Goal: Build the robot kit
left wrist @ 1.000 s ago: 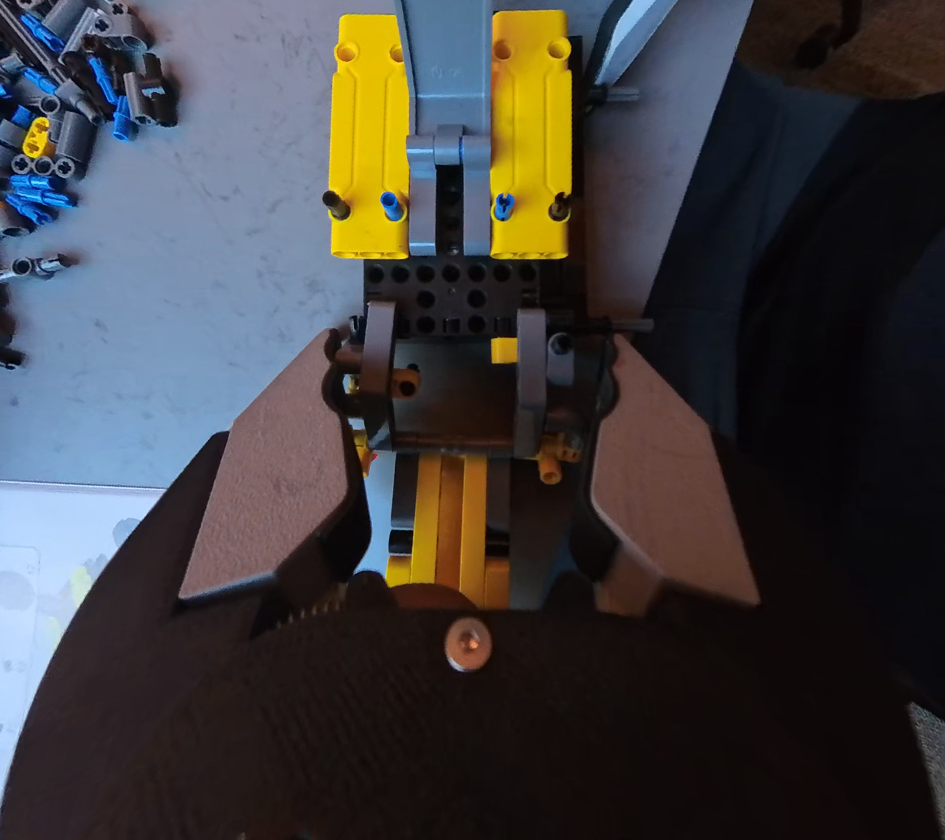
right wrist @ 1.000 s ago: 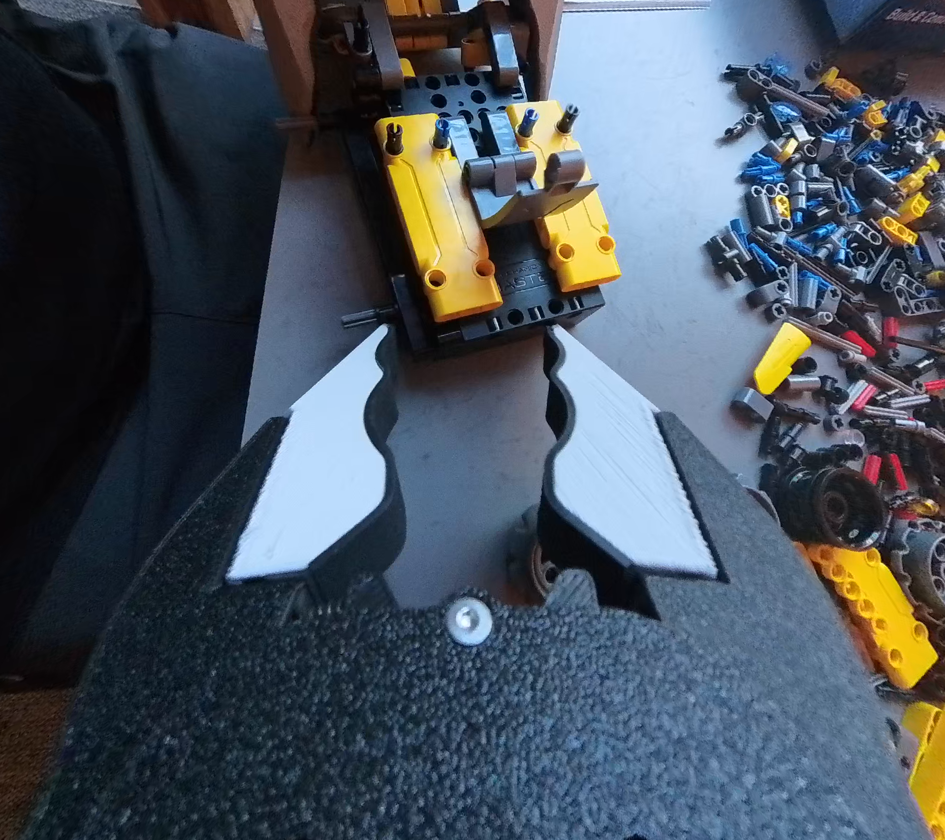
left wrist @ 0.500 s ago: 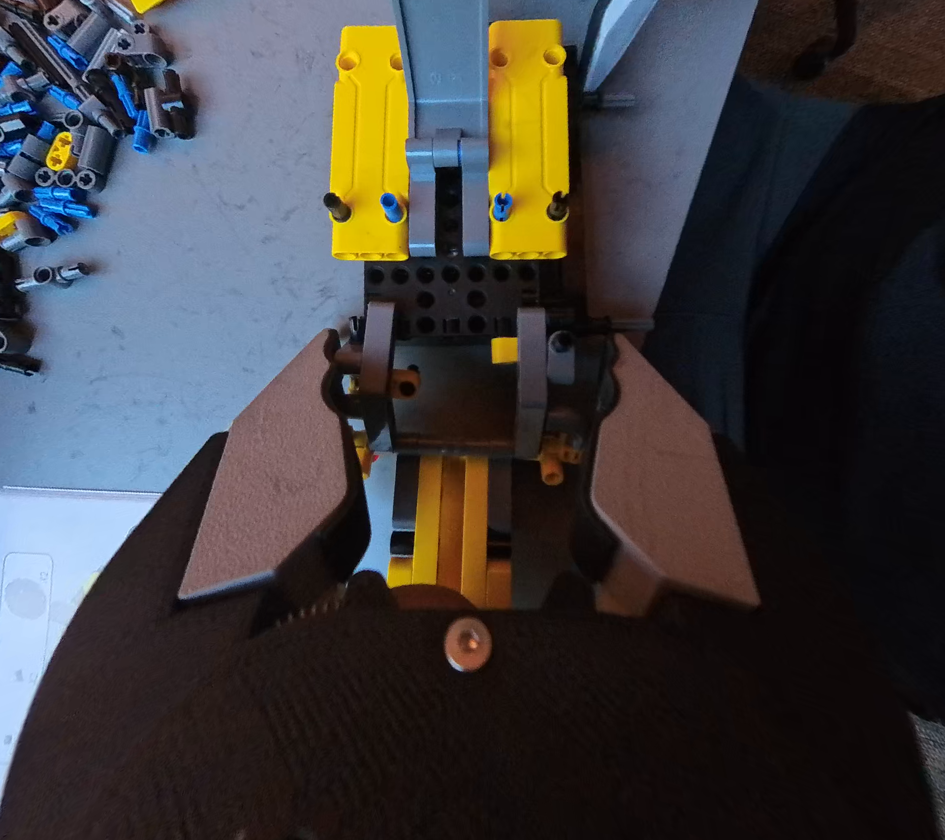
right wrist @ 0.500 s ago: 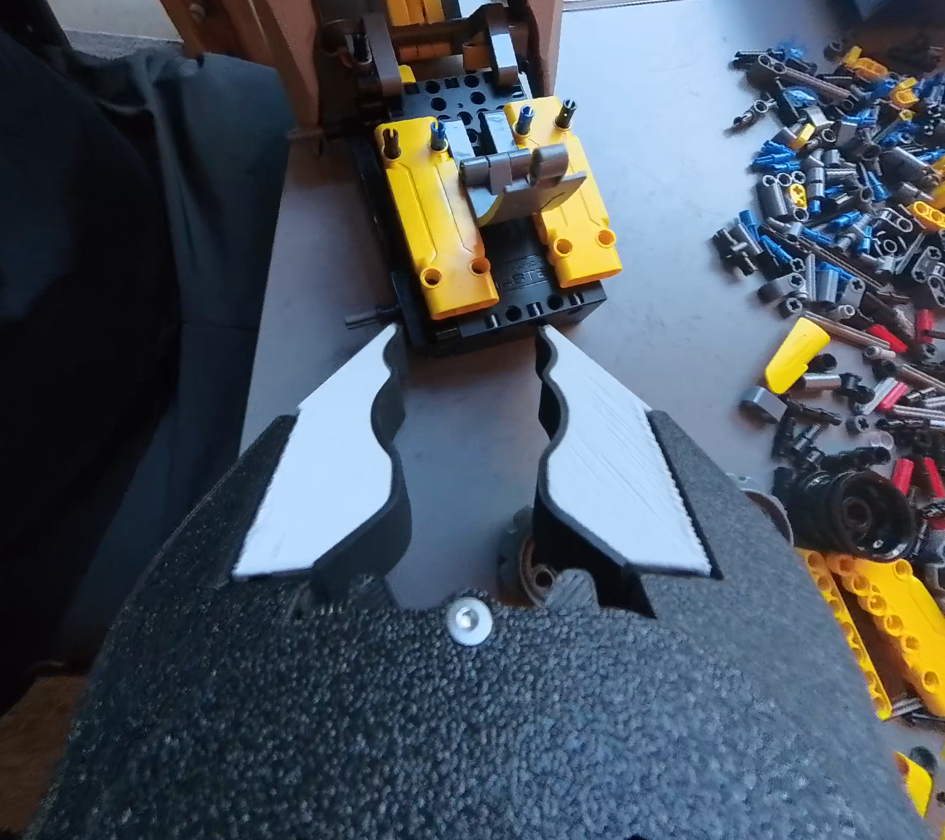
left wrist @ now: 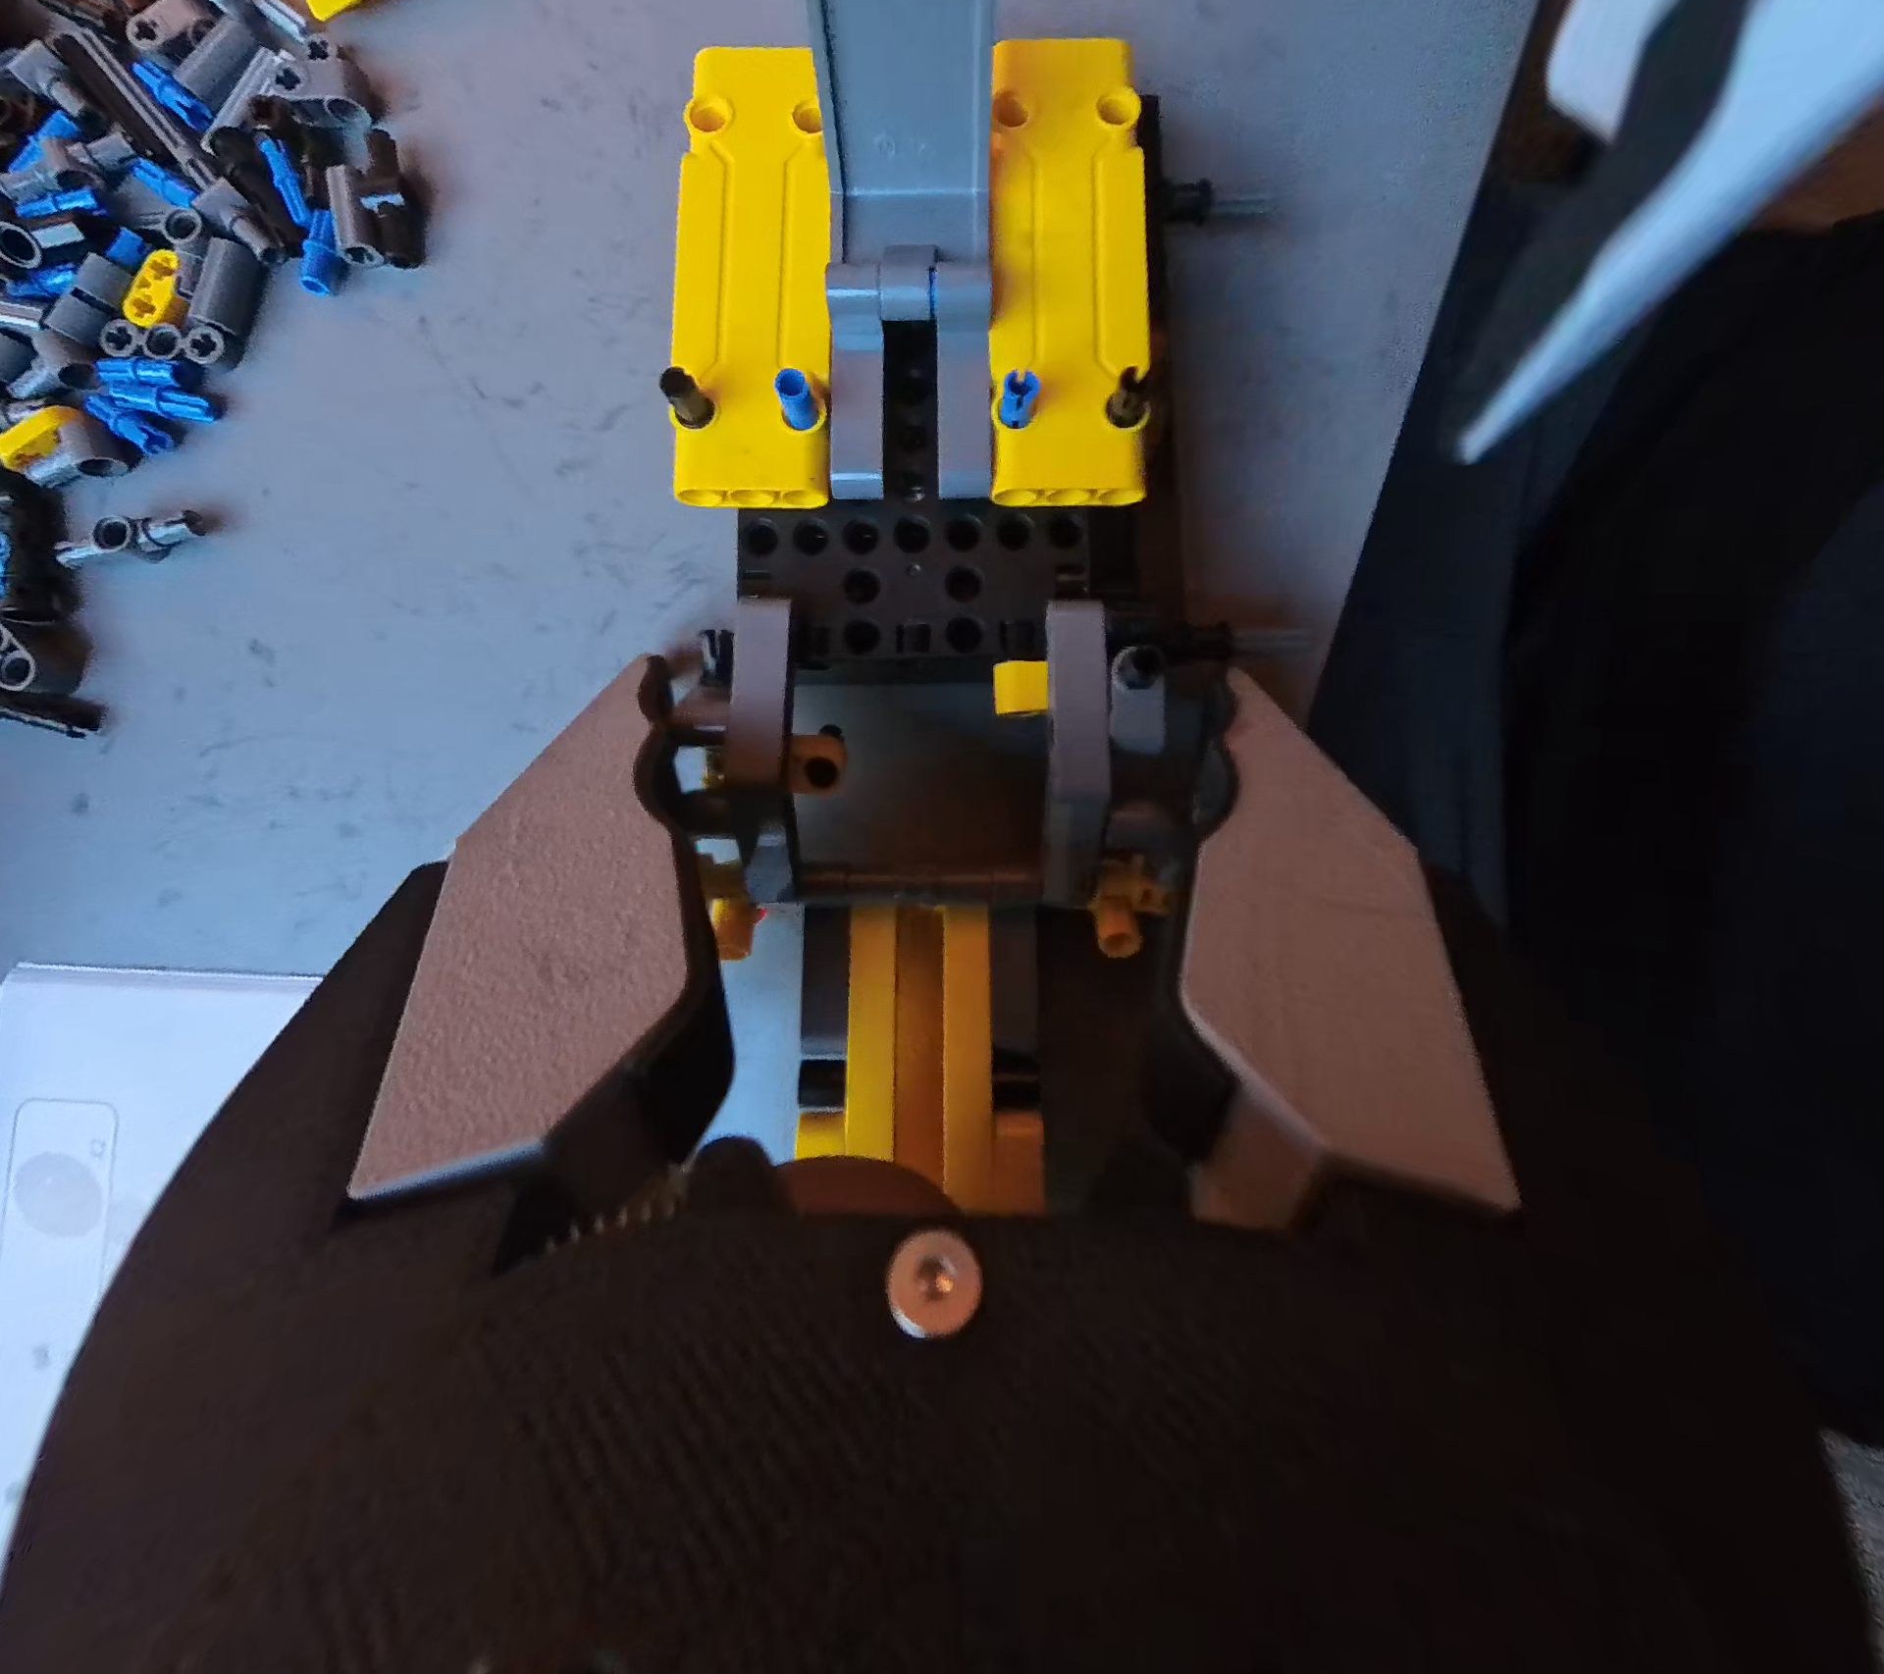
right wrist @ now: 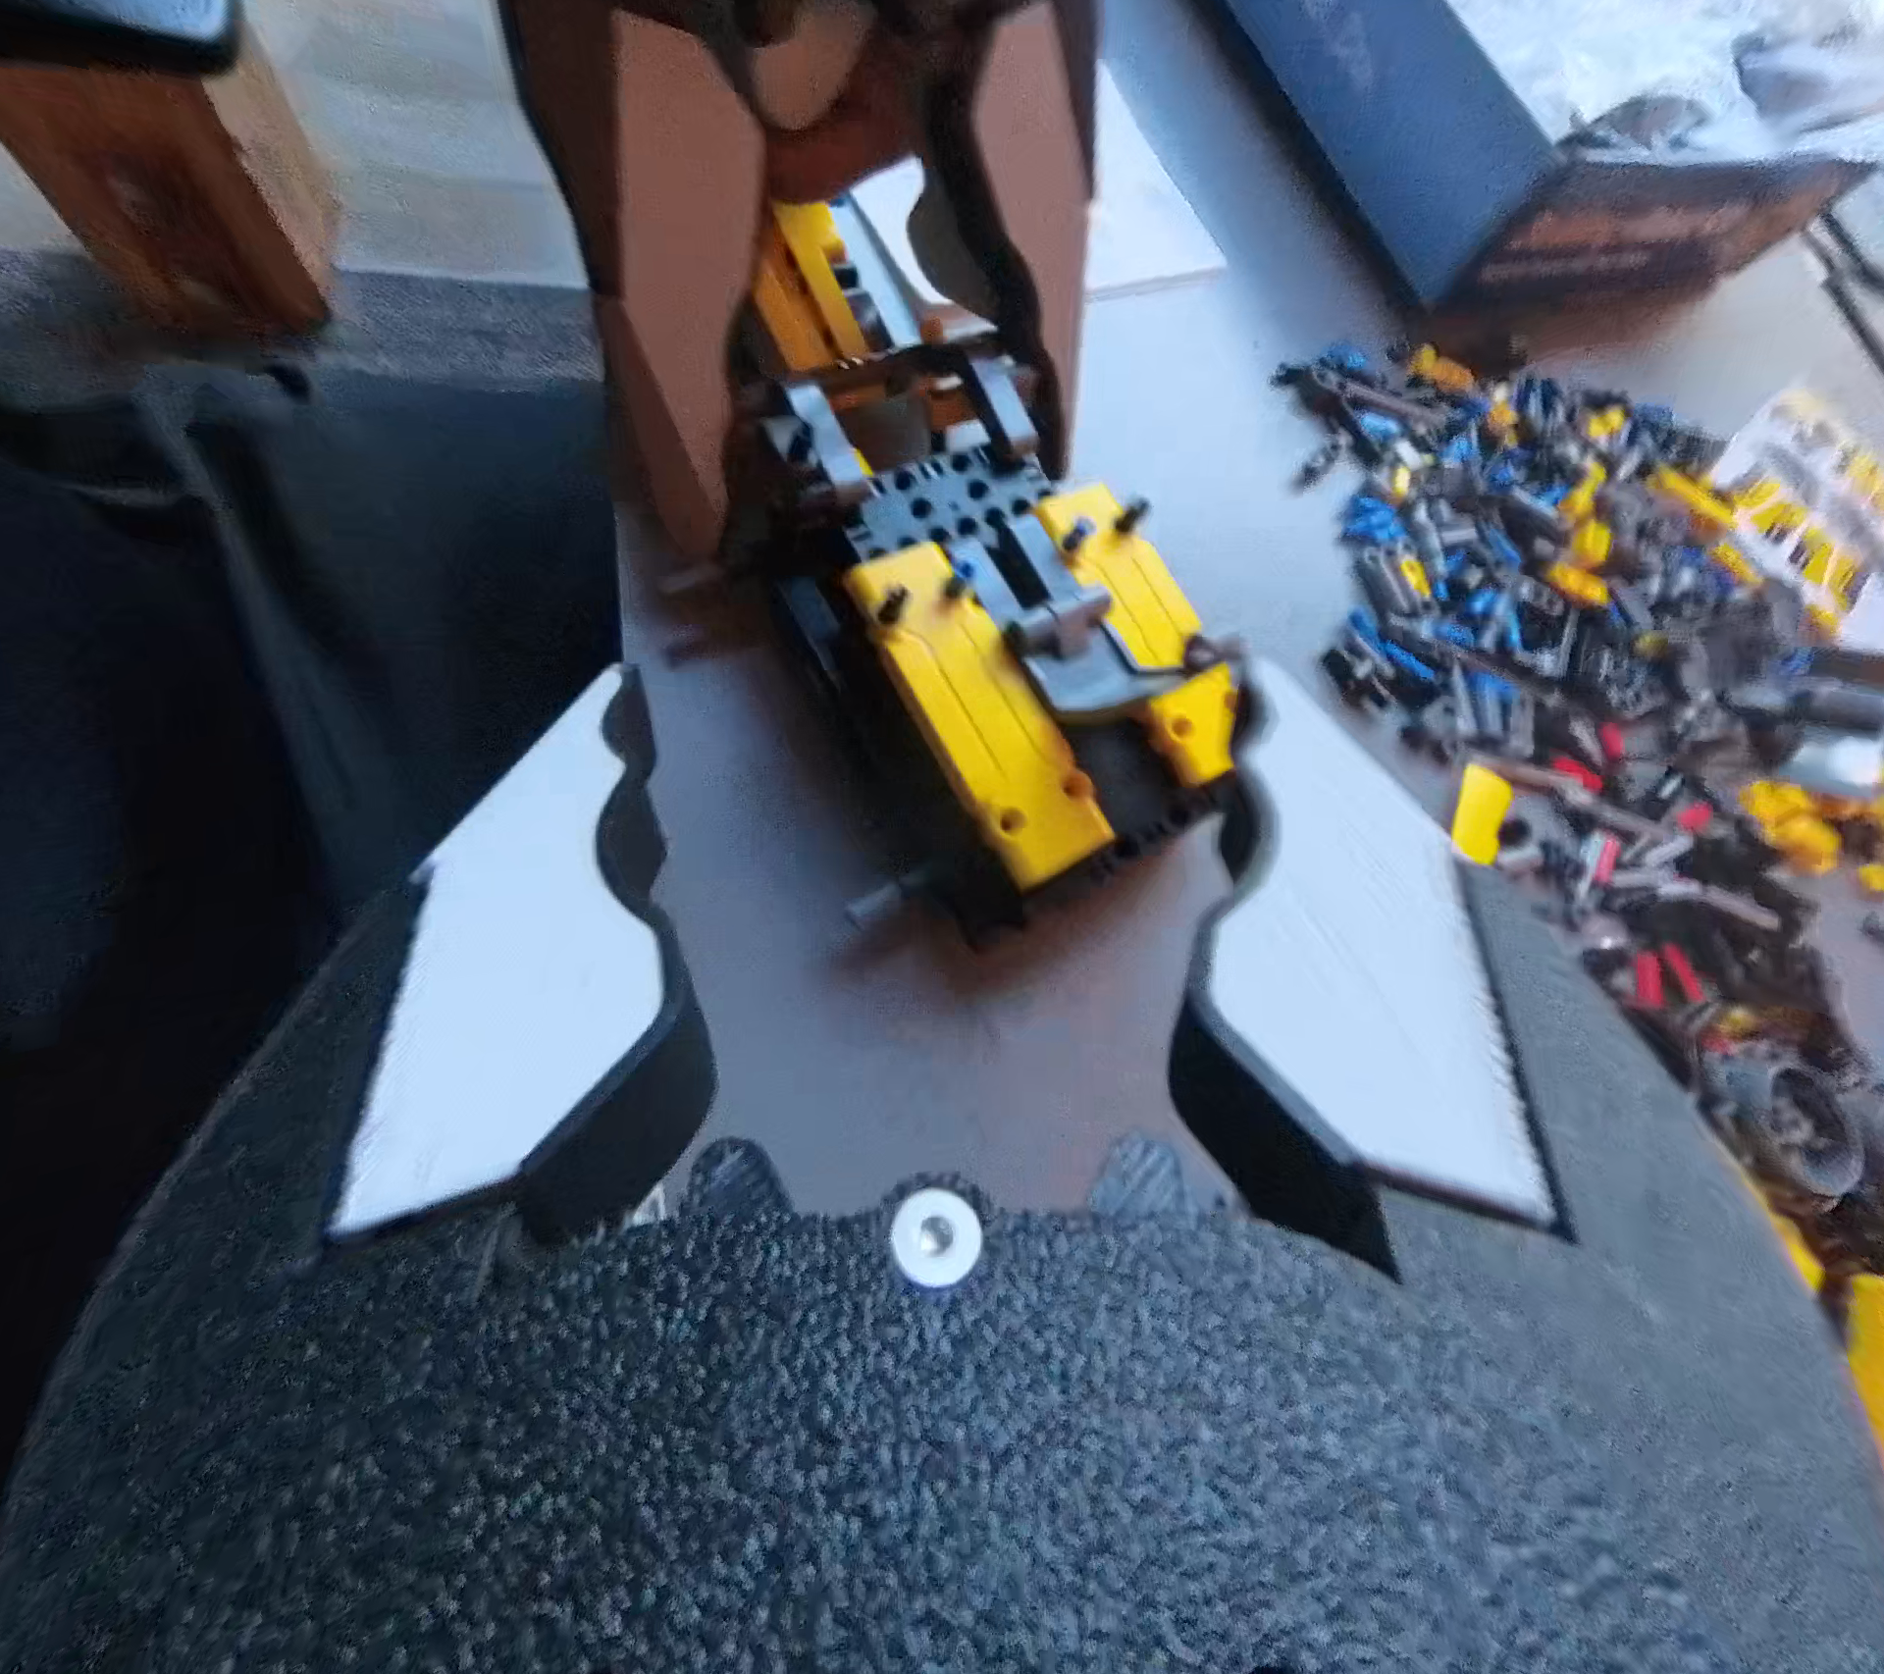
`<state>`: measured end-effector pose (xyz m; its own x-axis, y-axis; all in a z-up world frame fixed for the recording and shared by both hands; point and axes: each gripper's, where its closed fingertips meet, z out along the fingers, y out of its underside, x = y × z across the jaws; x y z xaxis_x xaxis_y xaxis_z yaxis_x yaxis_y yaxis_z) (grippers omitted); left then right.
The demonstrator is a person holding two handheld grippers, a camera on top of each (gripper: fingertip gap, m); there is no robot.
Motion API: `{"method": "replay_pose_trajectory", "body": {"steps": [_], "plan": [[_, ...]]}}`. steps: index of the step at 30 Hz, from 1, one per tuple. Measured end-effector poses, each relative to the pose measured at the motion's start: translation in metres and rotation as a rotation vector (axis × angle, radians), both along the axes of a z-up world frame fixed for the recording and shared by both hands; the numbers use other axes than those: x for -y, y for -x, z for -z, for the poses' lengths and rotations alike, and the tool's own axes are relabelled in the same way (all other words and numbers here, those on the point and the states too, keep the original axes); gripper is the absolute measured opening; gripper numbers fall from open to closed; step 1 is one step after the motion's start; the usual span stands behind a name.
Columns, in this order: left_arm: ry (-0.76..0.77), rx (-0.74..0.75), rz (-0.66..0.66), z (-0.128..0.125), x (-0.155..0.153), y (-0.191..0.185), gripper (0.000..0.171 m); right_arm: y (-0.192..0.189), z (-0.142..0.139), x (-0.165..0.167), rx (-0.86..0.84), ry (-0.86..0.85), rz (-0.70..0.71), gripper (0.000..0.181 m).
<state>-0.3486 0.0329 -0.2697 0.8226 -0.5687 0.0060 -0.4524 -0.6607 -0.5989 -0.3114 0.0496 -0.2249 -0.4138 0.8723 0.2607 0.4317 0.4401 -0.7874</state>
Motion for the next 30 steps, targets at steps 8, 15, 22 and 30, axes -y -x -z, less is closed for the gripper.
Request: {"method": "replay_pose_trajectory", "body": {"steps": [8,15,22,30], "plan": [[-0.005,0.004,0.004,0.000,0.001,0.004,0.097,0.021,-0.012,0.005,-0.123,-0.240,0.049,0.118],[-0.011,0.014,0.024,0.000,0.001,0.002,0.097,0.025,-0.001,0.008,-0.067,-0.163,0.034,0.117],[-0.012,0.015,0.029,0.000,0.000,0.003,0.096,0.022,0.005,0.019,-0.034,-0.148,-0.033,0.091],[-0.005,0.044,0.084,-0.002,0.002,-0.010,0.089,0.033,-0.002,0.010,-0.046,-0.170,-0.036,0.110]]}}
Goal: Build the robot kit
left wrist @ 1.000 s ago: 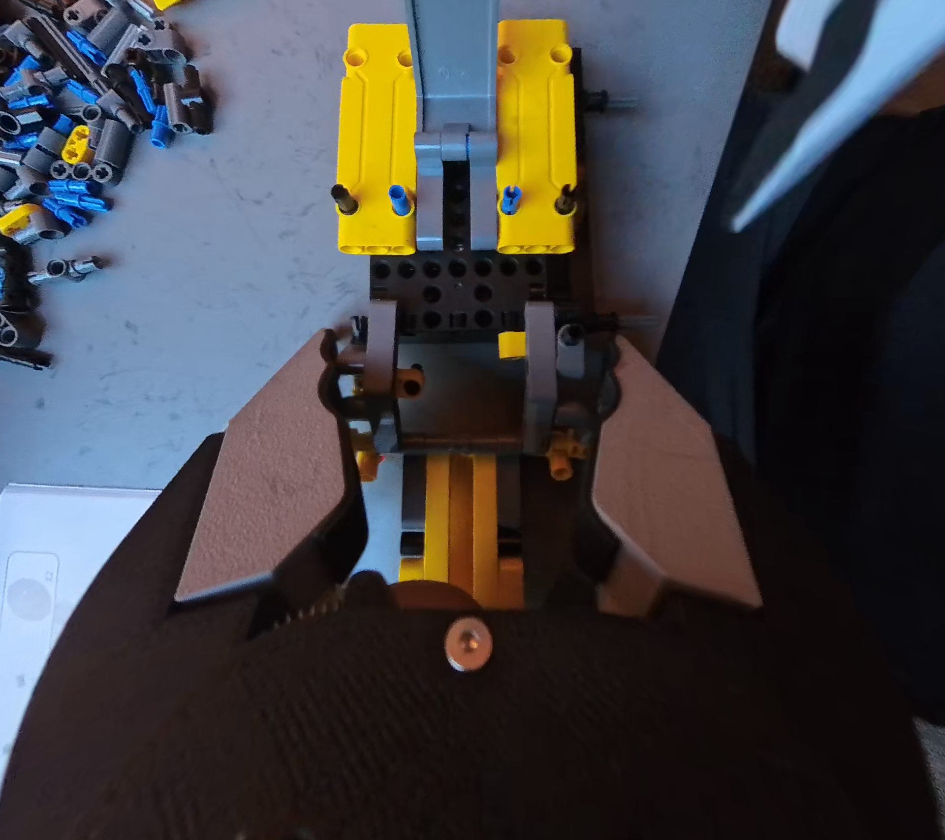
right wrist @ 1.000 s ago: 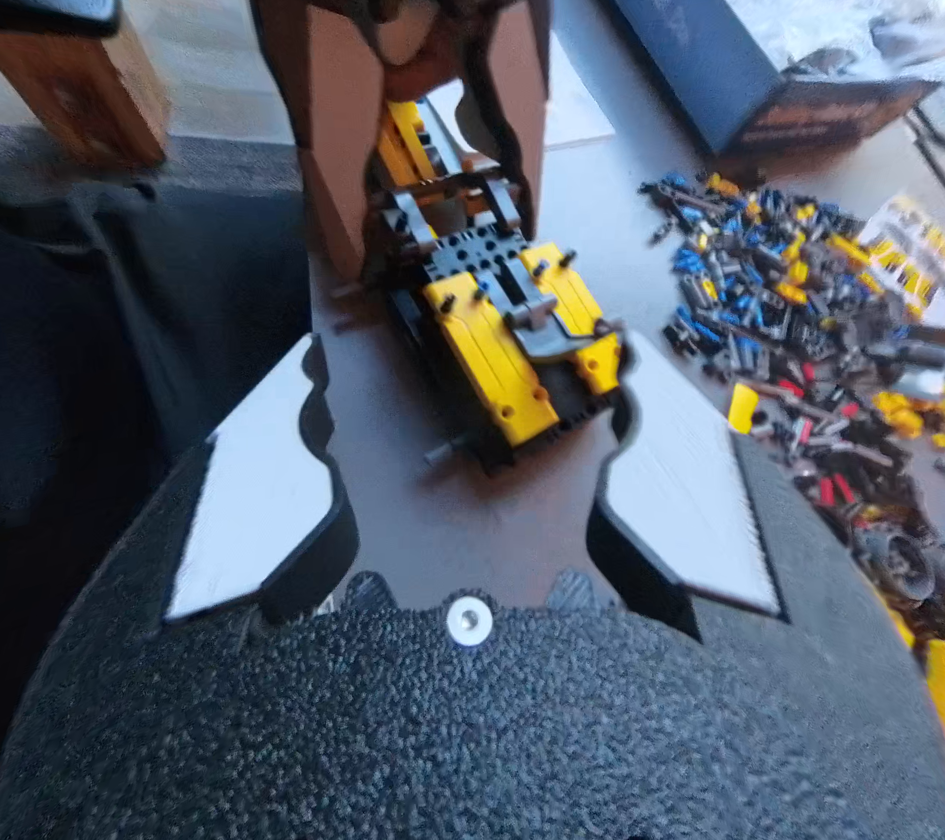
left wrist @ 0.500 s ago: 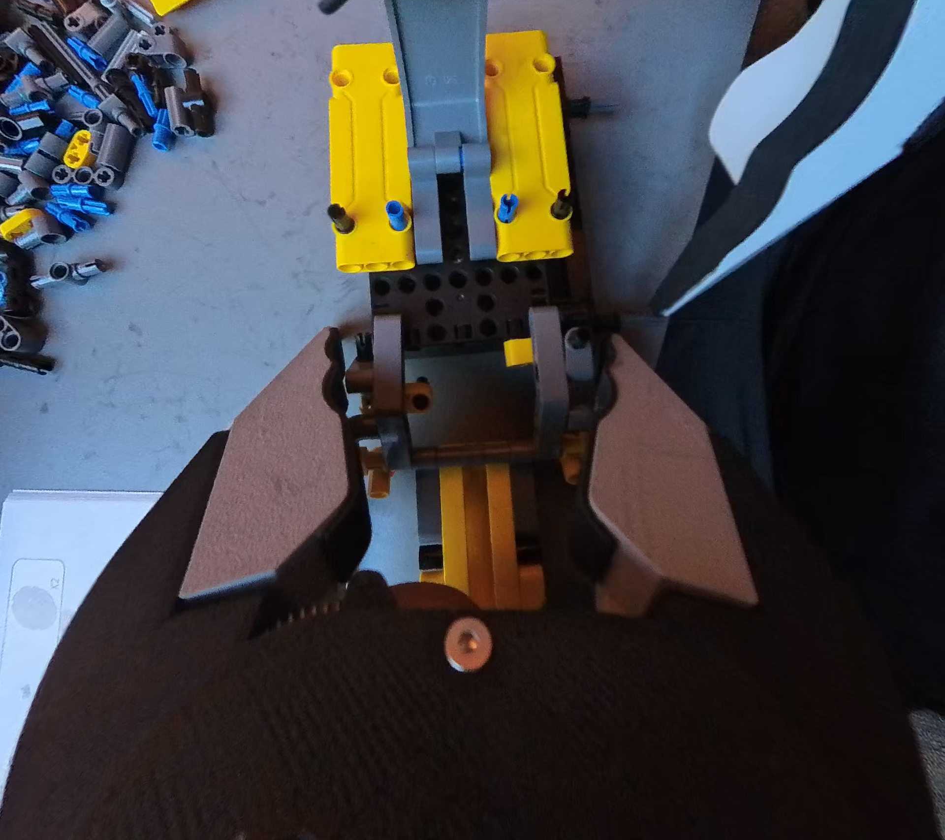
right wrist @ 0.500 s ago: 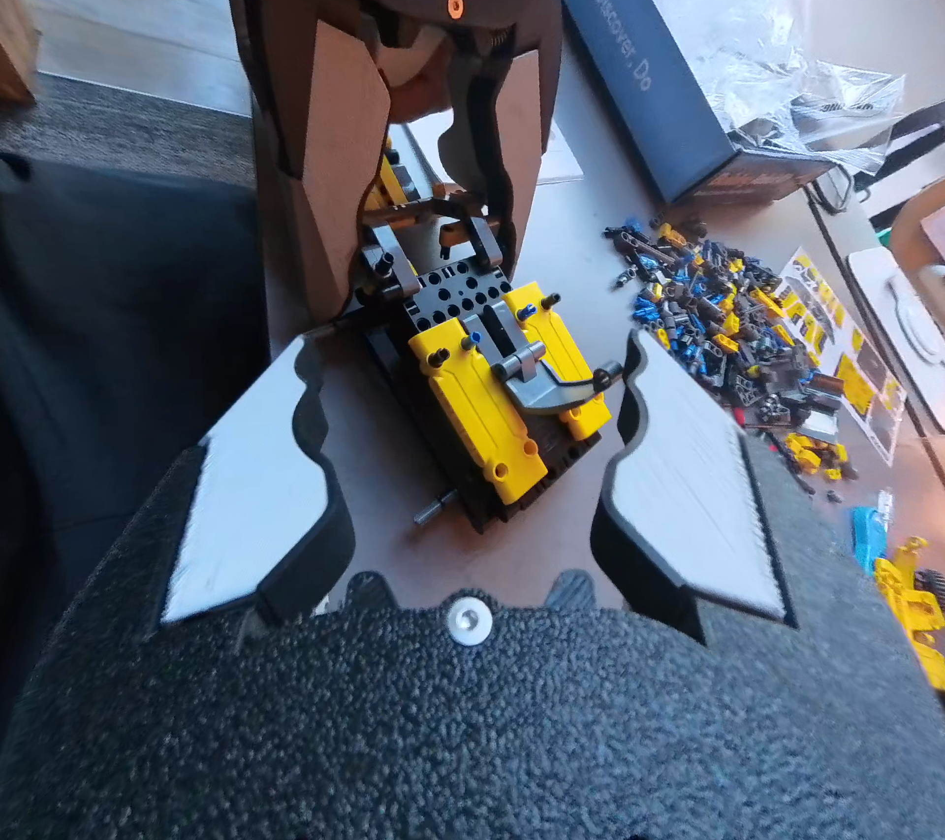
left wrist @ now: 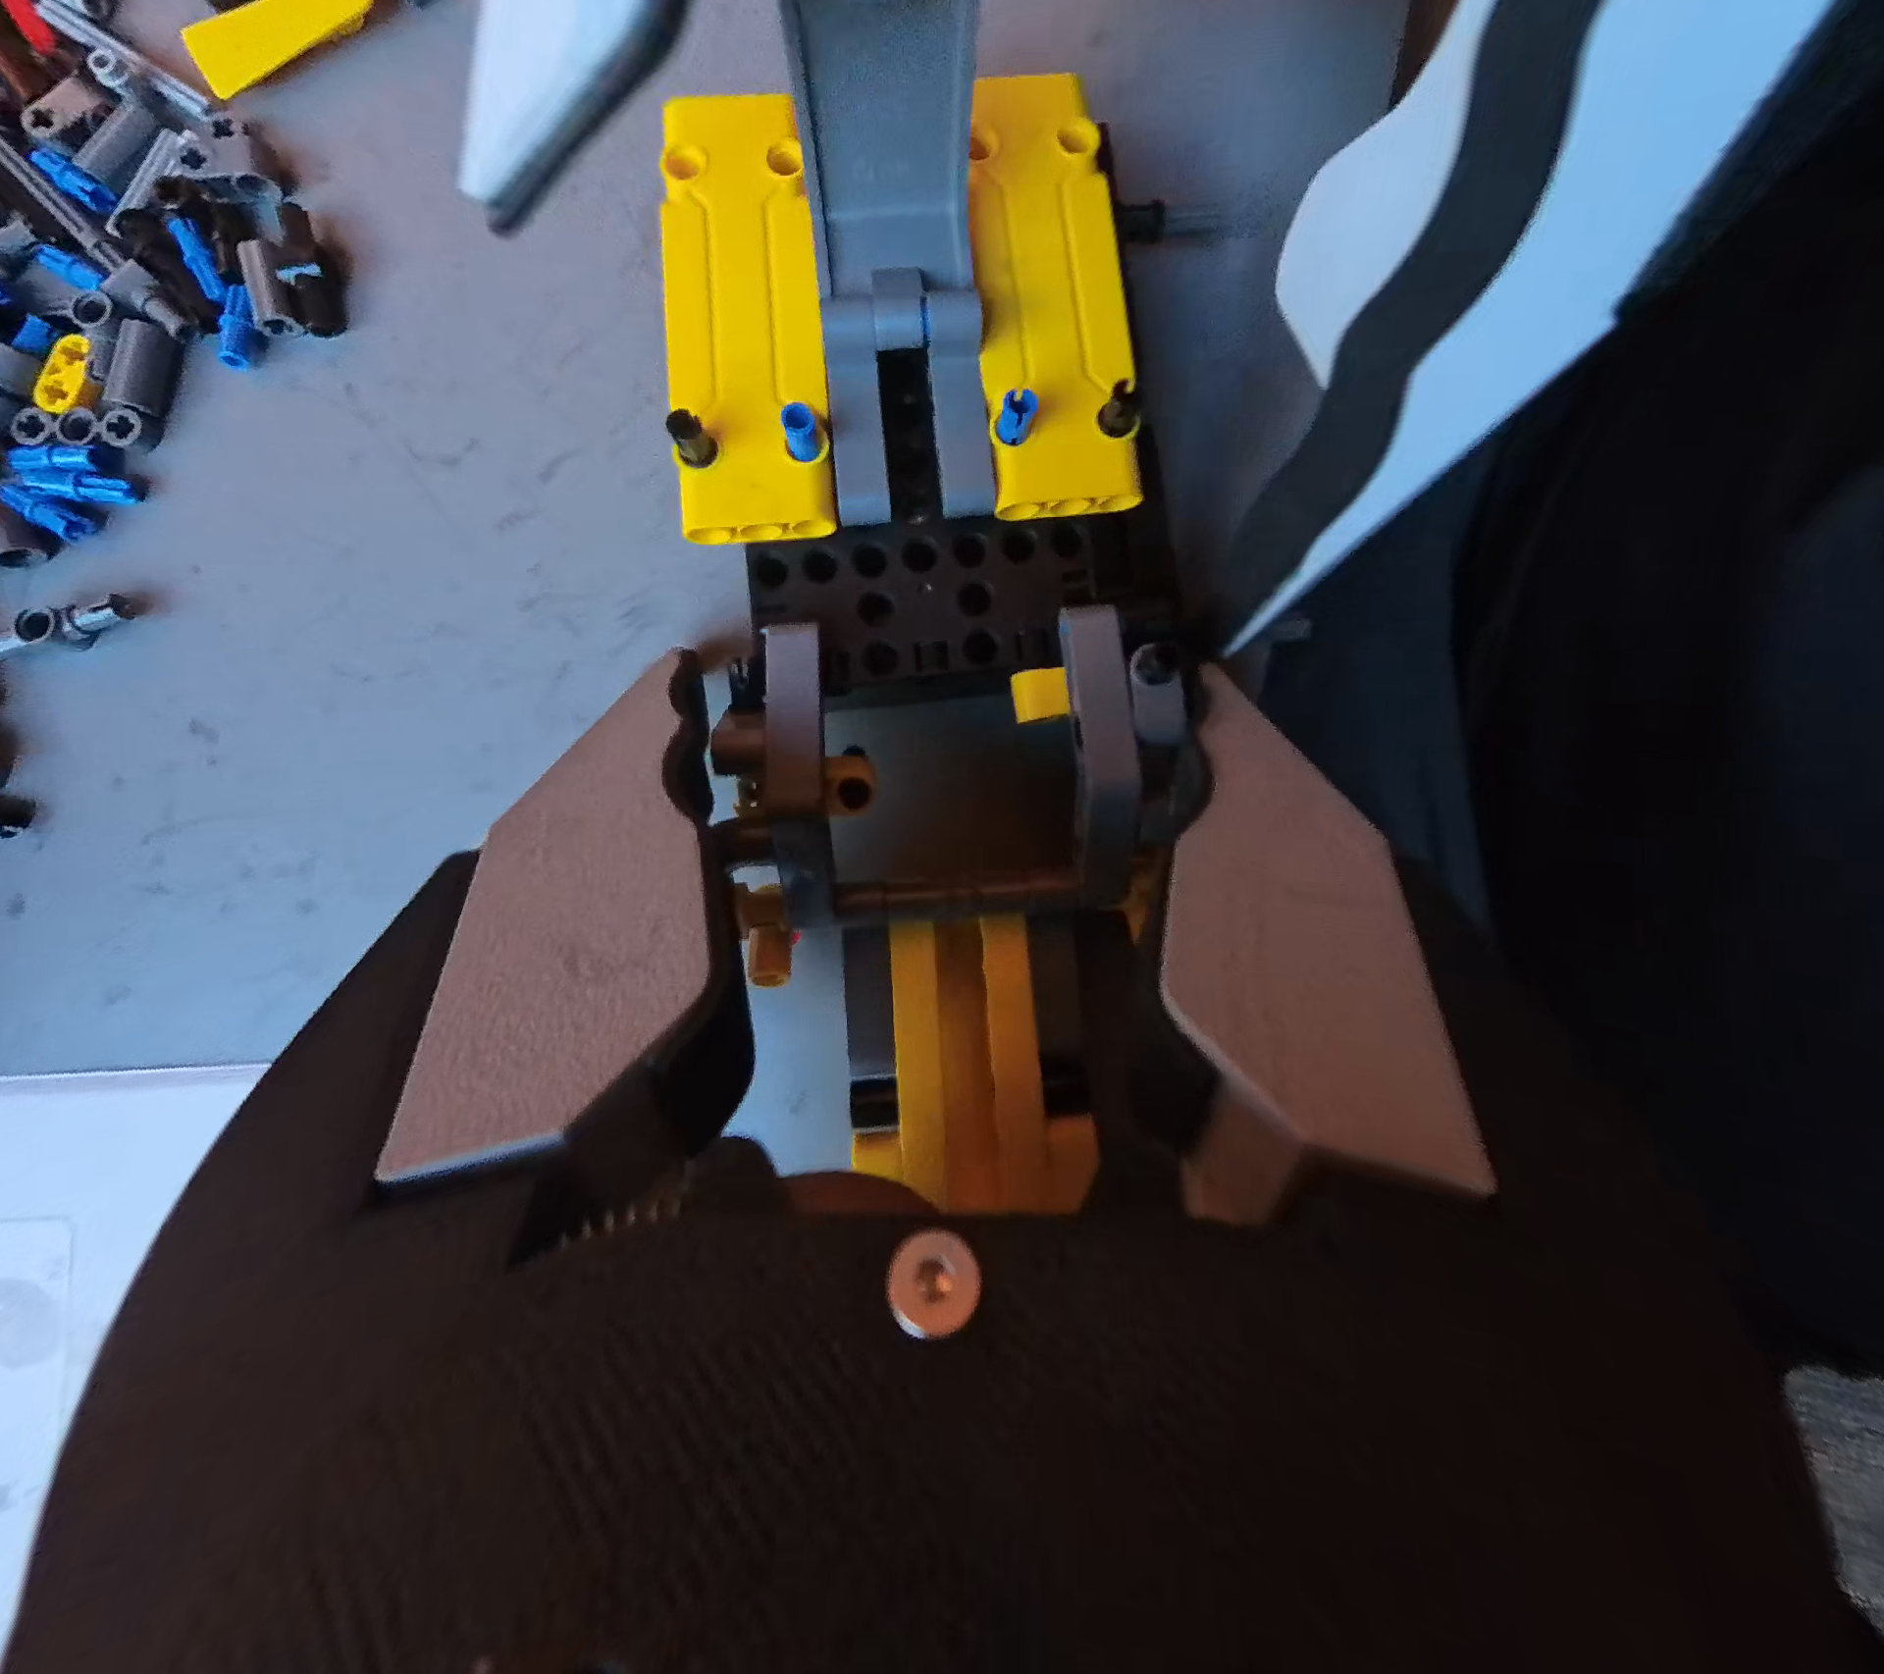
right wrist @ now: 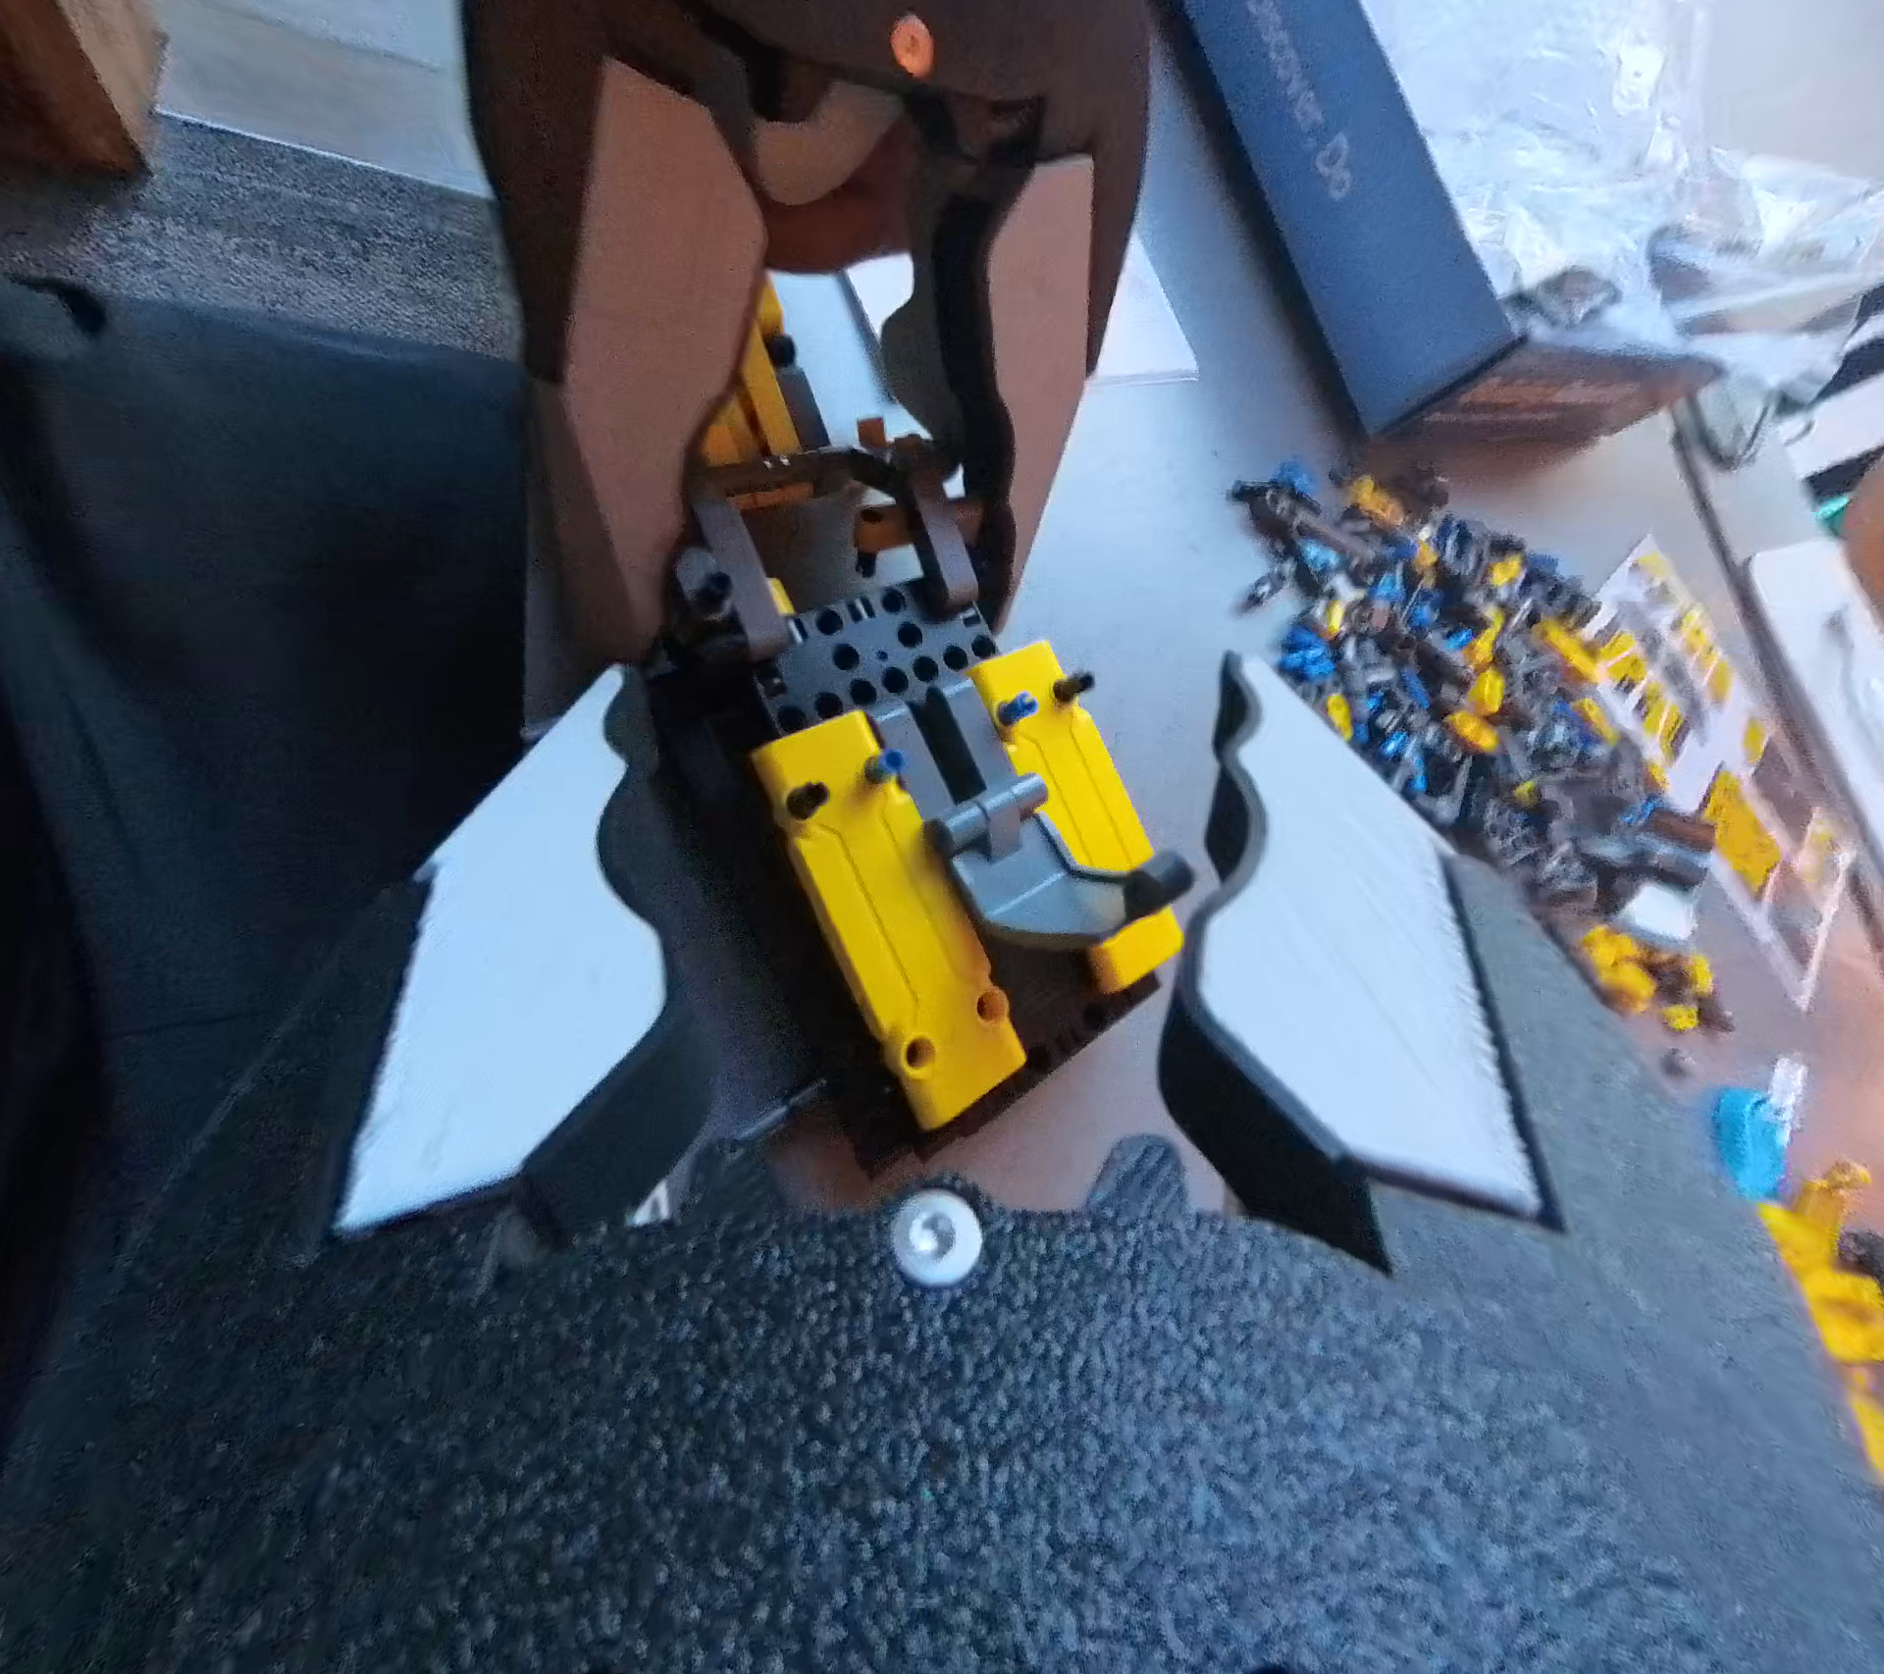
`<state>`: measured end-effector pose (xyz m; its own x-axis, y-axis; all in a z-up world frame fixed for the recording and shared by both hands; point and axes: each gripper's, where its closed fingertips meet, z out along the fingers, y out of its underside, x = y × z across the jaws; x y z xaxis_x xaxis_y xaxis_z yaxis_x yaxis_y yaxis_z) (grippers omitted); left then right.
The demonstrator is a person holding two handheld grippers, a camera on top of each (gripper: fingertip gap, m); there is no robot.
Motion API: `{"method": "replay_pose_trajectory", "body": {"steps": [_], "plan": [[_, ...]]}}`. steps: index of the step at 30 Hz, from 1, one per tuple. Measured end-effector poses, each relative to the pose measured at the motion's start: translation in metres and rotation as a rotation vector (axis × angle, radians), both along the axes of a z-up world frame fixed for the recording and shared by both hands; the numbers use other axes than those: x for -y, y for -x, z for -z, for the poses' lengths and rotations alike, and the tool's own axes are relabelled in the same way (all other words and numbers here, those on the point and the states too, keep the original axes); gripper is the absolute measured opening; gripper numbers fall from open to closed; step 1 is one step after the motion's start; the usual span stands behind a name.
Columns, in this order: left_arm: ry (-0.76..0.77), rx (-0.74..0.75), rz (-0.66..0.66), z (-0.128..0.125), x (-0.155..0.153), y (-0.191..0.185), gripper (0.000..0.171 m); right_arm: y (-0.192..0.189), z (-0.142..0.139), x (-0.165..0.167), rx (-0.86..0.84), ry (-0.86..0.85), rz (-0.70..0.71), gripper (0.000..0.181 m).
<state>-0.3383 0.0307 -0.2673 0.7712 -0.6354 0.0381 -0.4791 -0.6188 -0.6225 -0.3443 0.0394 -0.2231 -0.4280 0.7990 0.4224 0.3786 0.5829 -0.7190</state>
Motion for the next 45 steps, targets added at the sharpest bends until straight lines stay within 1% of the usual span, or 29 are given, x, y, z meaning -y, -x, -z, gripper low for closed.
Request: {"method": "replay_pose_trajectory", "body": {"steps": [2,4,5,7,9,12,13,20,29,32,35,36,38,39,41,43,44,45], "plan": [[-0.001,0.006,-0.015,0.000,-0.001,0.000,0.089,-0.004,-0.015,0.011,-0.070,0.010,-0.059,0.107],[-0.003,0.008,-0.014,0.000,-0.002,0.000,0.089,-0.009,-0.022,0.014,-0.077,0.024,-0.082,0.104],[-0.003,0.007,-0.014,0.000,-0.002,0.001,0.089,-0.012,-0.020,0.014,-0.060,0.020,-0.084,0.102],[0.000,0.001,-0.019,0.000,-0.002,0.001,0.089,-0.016,-0.012,0.017,-0.022,-0.004,-0.093,0.109],[0.002,-0.004,-0.026,0.000,-0.003,0.002,0.089,-0.018,-0.002,0.022,0.009,-0.044,-0.112,0.109],[0.000,-0.001,-0.021,0.000,-0.003,0.002,0.089,-0.014,0.013,0.013,0.035,-0.126,-0.083,0.109],[-0.001,-0.001,-0.012,0.000,-0.002,0.001,0.089,-0.012,0.014,0.011,0.039,-0.131,-0.071,0.111],[-0.001,-0.015,-0.014,0.000,-0.002,0.001,0.086,-0.009,0.018,0.006,0.097,-0.094,-0.050,0.113],[0.005,-0.030,-0.008,0.000,-0.002,0.000,0.085,-0.009,0.020,0.008,0.123,-0.100,-0.091,0.109],[0.012,-0.035,-0.034,0.000,-0.002,0.001,0.087,-0.009,0.019,0.009,0.104,-0.102,-0.085,0.110],[0.010,-0.025,-0.074,-0.001,-0.004,0.003,0.089,-0.007,0.011,0.007,0.040,-0.158,-0.084,0.117],[-0.012,-0.033,-0.097,-0.003,-0.005,0.006,0.091,-0.008,0.007,0.010,0.015,-0.167,-0.095,0.115],[-0.105,-0.065,-0.187,-0.018,-0.011,0.020,0.113,-0.009,-0.003,0.014,-0.037,-0.165,-0.102,0.112],[-0.159,-0.056,-0.228,-0.030,-0.012,0.026,0.116,-0.011,-0.008,0.017,-0.052,-0.149,-0.110,0.112],[-0.262,0.012,-0.299,-0.058,-0.007,0.034,0.116,-0.017,-0.022,0.020,-0.096,-0.097,-0.111,0.111],[-0.343,0.101,-0.367,-0.080,0.010,0.044,0.116,-0.025,-0.037,0.017,-0.120,-0.018,-0.096,0.111],[-0.378,0.148,-0.410,-0.088,0.022,0.052,0.115,-0.029,-0.045,0.013,-0.136,0.026,-0.081,0.111],[-0.390,0.198,-0.439,-0.090,0.036,0.057,0.111,-0.035,-0.050,0.008,-0.149,0.070,-0.068,0.110]]}}
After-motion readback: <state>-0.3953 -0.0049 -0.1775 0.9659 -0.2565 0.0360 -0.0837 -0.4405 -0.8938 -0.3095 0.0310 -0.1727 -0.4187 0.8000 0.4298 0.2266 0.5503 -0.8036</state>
